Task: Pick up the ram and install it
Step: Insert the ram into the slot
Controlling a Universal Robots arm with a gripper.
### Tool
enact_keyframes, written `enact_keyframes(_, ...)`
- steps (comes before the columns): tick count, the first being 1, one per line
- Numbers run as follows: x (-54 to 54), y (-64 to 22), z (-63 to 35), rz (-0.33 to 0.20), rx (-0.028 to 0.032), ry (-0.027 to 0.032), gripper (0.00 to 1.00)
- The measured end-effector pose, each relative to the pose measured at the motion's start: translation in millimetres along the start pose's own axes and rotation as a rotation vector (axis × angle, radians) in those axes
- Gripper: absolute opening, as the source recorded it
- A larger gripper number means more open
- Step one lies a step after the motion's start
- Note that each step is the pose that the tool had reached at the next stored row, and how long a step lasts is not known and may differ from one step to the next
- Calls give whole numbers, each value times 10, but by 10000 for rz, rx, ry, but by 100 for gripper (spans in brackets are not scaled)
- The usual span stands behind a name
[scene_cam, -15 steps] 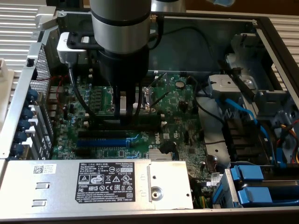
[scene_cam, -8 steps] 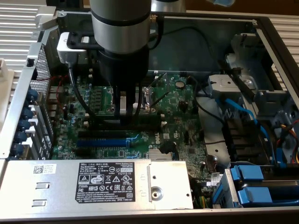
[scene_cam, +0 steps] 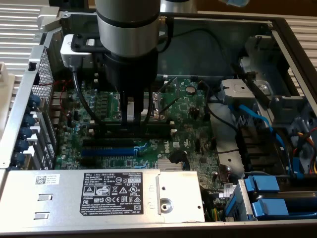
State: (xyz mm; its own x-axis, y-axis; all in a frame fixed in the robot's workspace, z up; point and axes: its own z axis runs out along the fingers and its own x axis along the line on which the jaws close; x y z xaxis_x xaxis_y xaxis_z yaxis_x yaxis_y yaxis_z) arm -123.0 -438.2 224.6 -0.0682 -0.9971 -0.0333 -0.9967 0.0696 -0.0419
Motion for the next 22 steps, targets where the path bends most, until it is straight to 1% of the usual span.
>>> enact_keyframes(15,0,0,0,0,0,-2,29)
enact_keyframes(19,-1,-1,-34,0,0,17,29)
enact_keyframes(22,-2,-3,-72,-1,1,19,29)
